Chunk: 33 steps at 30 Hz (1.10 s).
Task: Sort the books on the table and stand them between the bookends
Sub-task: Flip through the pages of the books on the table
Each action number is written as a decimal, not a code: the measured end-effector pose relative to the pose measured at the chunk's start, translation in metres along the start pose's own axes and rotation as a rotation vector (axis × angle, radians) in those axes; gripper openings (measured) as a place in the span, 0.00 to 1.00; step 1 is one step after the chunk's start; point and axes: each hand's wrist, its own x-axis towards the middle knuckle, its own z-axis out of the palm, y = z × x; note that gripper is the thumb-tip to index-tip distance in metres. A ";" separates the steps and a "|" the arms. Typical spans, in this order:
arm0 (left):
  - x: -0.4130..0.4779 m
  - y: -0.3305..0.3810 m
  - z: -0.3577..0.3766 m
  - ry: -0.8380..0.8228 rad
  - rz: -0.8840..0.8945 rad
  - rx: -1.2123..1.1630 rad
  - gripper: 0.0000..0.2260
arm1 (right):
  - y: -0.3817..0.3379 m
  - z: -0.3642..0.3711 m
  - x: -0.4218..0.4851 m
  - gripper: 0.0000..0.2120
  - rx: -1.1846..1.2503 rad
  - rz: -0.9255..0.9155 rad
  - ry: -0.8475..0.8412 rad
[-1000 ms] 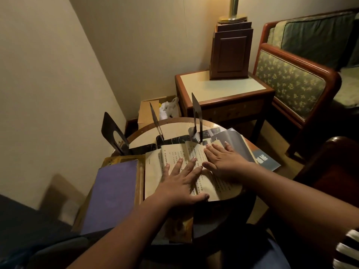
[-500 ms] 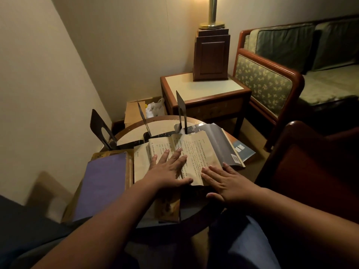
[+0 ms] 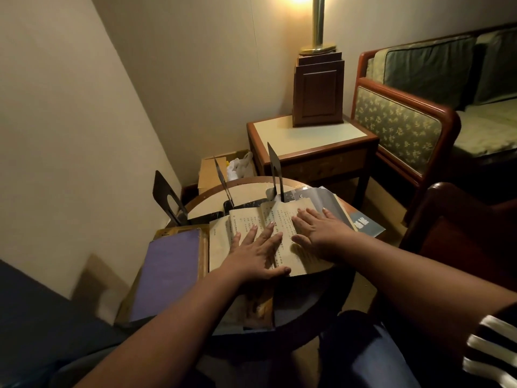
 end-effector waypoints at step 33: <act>-0.007 -0.010 -0.046 0.547 -0.015 -0.744 0.17 | -0.004 -0.001 -0.004 0.44 0.278 0.047 0.098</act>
